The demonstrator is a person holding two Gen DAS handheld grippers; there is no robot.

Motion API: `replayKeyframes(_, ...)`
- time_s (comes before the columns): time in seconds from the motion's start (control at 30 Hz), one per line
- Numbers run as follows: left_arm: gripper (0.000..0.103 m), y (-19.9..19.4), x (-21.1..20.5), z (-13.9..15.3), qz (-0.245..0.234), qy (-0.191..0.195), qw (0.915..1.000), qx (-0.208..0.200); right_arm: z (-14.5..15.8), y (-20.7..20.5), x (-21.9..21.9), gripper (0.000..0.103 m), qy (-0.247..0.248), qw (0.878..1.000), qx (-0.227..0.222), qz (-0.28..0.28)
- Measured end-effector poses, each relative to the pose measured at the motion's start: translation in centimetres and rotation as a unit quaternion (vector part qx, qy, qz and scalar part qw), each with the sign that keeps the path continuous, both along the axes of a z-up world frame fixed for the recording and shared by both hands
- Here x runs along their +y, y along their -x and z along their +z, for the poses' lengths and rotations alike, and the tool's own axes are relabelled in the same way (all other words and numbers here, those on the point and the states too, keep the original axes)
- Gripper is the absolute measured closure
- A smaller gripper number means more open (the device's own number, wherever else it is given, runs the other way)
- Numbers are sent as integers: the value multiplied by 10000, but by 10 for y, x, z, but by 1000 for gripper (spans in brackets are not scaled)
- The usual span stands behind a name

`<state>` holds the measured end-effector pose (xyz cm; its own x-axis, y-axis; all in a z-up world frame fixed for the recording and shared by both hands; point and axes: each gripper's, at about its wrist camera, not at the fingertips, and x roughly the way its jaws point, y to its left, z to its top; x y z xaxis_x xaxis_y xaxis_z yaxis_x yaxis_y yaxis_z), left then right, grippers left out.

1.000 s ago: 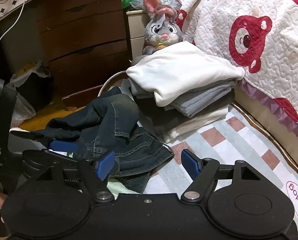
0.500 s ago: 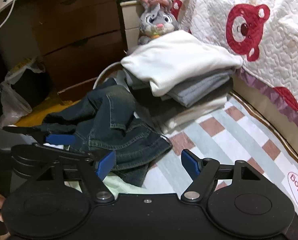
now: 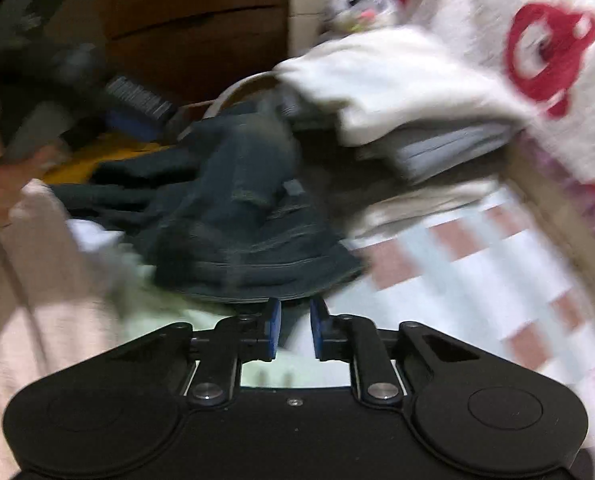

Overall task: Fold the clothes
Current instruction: 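Grasp the jeans waistband with the right gripper while the left gripper grasps another edge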

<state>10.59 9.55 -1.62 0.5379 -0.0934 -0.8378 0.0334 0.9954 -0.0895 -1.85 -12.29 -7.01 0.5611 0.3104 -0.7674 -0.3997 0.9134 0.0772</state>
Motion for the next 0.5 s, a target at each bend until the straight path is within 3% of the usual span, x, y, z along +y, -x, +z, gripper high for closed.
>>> replayKeyframes(0.13, 27, -19, 4, -31, 48, -47, 9986, 516, -17, -12, -2, 94, -441, 9990, 43, -10)
replayKeyframes(0.23, 29, -31, 1, -65, -91, 317, 9928, 1152, -32, -10, -1, 93, -259, 9987, -441, 22)
replayKeyframes(0.3, 29, -35, -2, -78, -105, 507, 9897, 1336, -44, -9, -3, 92, -88, 9985, -520, -125)
replayKeyframes(0.43, 20, -38, -19, -91, -127, -9, 9934, 1138, -54, -7, -24, 87, -538, 9975, -204, -404)
replayKeyframes(0.5, 9, -45, -25, -106, -206, -212, 9921, 1218, -55, -4, -28, 85, -684, 9967, -167, -392)
